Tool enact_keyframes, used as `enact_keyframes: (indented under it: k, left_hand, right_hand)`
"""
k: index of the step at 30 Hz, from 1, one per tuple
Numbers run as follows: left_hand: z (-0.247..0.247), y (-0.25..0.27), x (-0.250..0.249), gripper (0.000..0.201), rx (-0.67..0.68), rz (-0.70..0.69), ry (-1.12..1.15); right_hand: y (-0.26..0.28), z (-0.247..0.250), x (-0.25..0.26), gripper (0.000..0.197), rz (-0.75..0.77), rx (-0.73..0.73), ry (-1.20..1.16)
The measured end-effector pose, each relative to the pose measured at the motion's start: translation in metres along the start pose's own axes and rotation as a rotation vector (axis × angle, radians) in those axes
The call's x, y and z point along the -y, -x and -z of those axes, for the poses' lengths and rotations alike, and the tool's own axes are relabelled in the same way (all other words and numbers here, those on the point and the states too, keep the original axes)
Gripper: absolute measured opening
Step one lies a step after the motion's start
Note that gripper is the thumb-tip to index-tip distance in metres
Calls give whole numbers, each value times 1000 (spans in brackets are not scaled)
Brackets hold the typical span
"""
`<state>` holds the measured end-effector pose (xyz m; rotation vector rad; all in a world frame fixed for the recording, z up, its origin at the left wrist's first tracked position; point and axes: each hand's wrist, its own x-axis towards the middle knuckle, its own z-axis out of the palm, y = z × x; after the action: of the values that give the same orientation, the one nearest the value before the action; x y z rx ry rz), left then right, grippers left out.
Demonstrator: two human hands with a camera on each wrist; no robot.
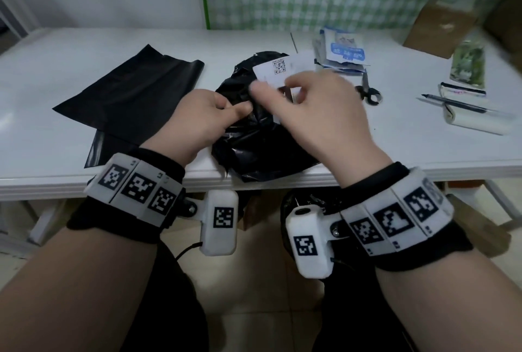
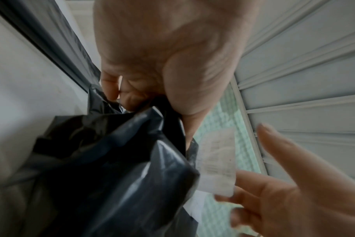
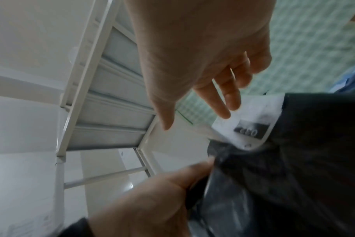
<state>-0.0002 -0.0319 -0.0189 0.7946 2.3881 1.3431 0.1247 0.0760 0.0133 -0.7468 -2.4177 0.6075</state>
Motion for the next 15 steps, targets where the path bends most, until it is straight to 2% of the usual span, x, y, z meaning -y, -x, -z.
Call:
enact_keyframes:
  k: [2,6,9,12,15]
  left_hand:
    - [1,2,-1,44,33,23,-2]
    - [9,8,-6,44,79,62,-14]
    - [17,9,-4,42,23,74,-109]
    - [24,6,3,37,-81,92,-198]
    - [27,4,6,47,-128,177,-497]
  right_hand:
    - [3,-13,0,57,75,17,112]
    - [5,-41,-7,25,222,-44,116]
    - [6,-47,-5,29,190,-44,91]
    - [4,-47,-2,32,155,-32,178]
    - [-2,-51,1,34,131,1,226]
